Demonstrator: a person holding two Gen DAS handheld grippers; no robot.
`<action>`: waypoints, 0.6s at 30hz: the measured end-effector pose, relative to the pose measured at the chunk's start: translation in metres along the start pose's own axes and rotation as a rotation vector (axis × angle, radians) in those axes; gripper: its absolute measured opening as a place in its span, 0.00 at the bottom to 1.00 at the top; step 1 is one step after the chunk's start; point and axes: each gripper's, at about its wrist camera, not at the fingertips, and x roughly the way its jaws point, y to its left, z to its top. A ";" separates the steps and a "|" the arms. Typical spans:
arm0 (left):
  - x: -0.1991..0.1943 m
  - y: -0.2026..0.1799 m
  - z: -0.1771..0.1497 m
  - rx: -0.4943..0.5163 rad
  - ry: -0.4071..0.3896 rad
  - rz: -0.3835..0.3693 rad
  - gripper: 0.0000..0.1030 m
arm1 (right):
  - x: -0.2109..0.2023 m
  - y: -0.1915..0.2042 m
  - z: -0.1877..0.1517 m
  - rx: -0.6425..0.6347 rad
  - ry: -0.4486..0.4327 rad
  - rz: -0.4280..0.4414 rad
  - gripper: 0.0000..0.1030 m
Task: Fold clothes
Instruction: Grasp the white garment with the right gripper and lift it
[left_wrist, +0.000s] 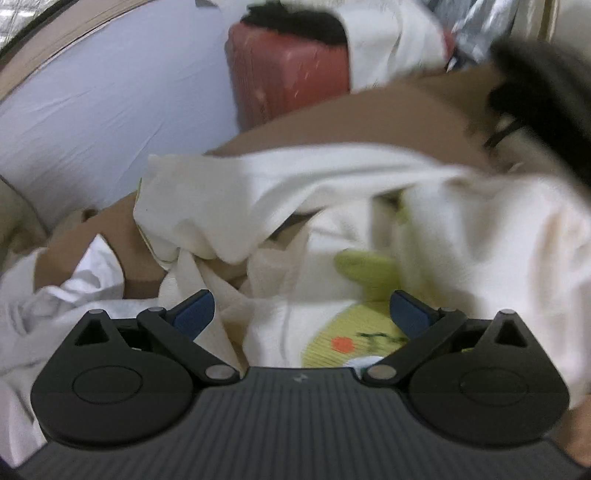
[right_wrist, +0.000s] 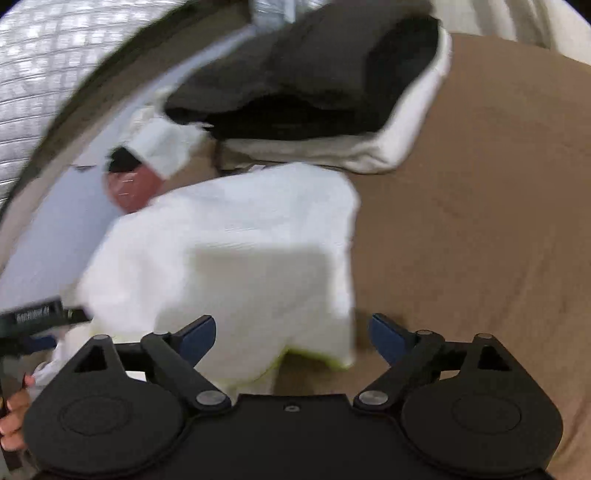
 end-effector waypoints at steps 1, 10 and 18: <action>0.008 0.001 0.001 -0.012 0.014 0.006 1.00 | 0.005 -0.005 0.003 0.026 0.001 0.012 0.90; 0.065 0.011 -0.001 -0.183 0.202 -0.135 1.00 | 0.063 -0.015 0.018 0.043 -0.026 0.067 0.58; 0.049 -0.003 -0.029 -0.273 0.373 -0.661 0.95 | 0.075 0.019 -0.009 0.028 0.040 0.311 0.34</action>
